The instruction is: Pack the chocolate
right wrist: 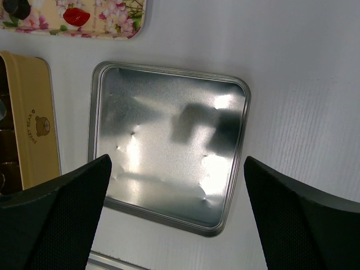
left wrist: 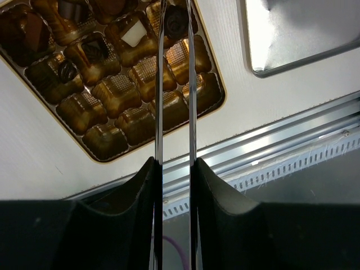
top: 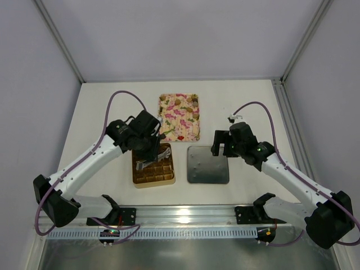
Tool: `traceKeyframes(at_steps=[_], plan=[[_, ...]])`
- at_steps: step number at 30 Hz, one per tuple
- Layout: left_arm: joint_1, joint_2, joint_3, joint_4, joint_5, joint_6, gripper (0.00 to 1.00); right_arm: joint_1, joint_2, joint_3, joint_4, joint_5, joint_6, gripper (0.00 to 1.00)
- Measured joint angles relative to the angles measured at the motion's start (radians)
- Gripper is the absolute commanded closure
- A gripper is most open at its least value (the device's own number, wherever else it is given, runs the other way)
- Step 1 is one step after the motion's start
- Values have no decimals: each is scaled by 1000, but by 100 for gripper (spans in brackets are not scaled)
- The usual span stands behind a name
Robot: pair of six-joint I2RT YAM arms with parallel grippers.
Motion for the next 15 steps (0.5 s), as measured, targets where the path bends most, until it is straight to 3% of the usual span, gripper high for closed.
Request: traceKeyframes(at_steps=[15], plan=[[-1,-1,-28,5,-19,-4,65,0,0,0,2,-1,0,0]])
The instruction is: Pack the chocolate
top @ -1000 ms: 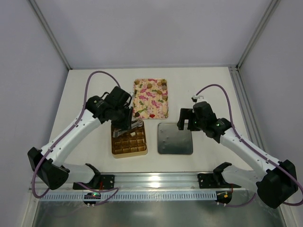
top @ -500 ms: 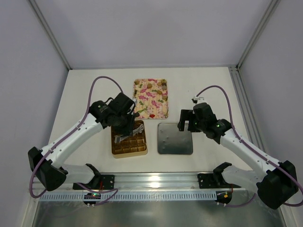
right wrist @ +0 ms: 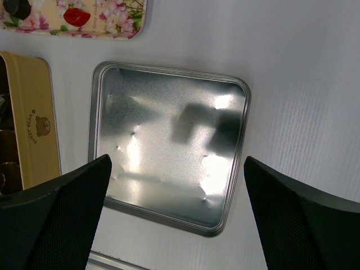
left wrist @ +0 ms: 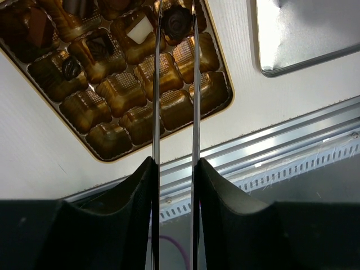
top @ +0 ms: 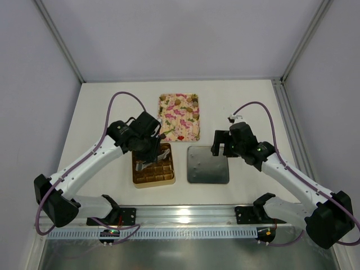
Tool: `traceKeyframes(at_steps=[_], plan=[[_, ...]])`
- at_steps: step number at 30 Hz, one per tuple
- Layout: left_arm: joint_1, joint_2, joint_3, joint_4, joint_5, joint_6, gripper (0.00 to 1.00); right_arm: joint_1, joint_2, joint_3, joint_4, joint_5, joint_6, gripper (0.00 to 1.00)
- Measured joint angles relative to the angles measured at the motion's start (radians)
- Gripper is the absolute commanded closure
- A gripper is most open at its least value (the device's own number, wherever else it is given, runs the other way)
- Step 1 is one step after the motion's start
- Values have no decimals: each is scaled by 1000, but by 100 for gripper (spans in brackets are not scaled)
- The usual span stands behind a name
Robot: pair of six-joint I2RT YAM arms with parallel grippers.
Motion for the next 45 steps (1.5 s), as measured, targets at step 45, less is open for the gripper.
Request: traceKeyframes(at_steps=[45], plan=[[444,301,382,88,-117,36,58,0,12,21,2,-93,-49,0]])
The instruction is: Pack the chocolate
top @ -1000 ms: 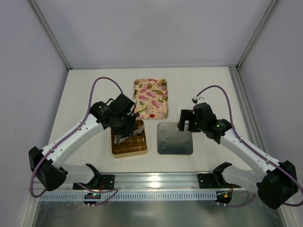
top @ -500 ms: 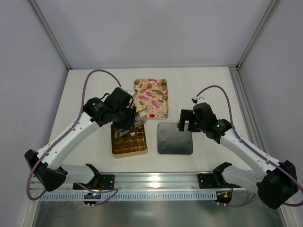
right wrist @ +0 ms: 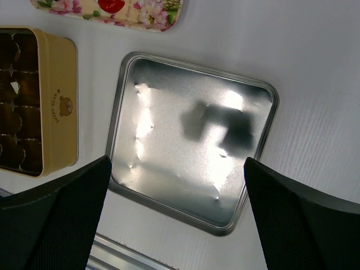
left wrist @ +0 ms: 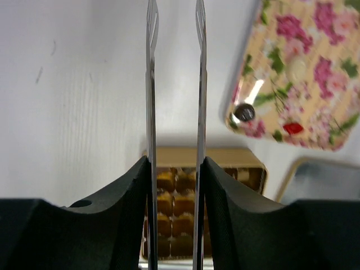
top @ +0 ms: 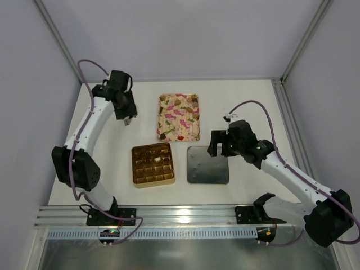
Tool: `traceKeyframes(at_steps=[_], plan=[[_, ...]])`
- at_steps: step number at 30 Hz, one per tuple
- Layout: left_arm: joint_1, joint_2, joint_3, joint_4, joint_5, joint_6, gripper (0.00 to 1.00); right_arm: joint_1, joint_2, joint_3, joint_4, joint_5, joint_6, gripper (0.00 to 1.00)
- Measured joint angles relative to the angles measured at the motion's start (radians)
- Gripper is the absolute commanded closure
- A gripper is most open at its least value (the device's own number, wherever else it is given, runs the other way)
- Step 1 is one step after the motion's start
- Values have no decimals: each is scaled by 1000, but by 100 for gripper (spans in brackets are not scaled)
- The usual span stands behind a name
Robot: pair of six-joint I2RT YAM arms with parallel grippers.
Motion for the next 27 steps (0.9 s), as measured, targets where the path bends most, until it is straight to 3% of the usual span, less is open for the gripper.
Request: traceKeyframes(at_steps=[10,24,27], plan=[[260,319,38,202,-42,0,57,0,15,40,-3,-61,-32,0],[349,587,78,314,-67,4,43,0,5,43,-5,-96,-34,0],[355,605,78,314,-66,10,34,0,0,36,-2,-98,-34,0]])
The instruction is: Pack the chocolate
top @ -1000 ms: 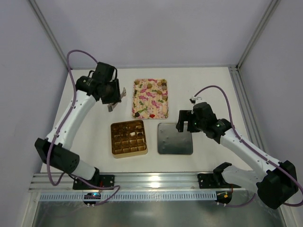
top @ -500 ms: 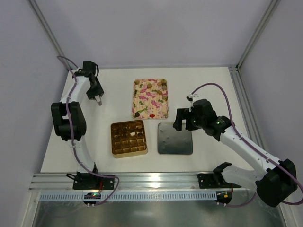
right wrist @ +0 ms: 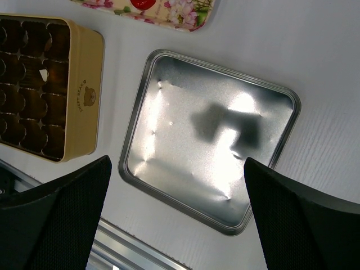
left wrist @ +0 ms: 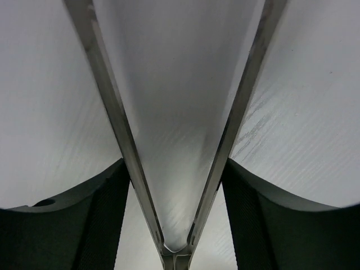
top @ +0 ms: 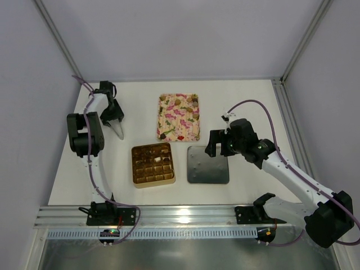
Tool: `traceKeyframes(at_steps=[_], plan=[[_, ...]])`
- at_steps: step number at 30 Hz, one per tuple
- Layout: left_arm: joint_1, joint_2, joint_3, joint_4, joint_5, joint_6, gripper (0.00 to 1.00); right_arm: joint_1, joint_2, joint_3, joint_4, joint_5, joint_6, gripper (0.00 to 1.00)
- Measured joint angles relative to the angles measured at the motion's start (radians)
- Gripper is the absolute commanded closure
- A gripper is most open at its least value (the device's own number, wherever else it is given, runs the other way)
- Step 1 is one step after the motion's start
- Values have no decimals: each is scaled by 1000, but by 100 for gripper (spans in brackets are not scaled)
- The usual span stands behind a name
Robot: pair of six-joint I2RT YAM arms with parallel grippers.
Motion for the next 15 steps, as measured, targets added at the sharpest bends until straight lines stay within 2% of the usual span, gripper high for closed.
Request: traceKeyframes(at_steps=[6,9,15], plan=[[5,0,0,7,-2,12,14,0,0,-34,6,-3,1,0],[6,0,0,10,-2,16,7,0,0,-44,6,-2,3,0],[8,-10,-2,10,-6,21,3,0,-12,-45,6,21,13,0]])
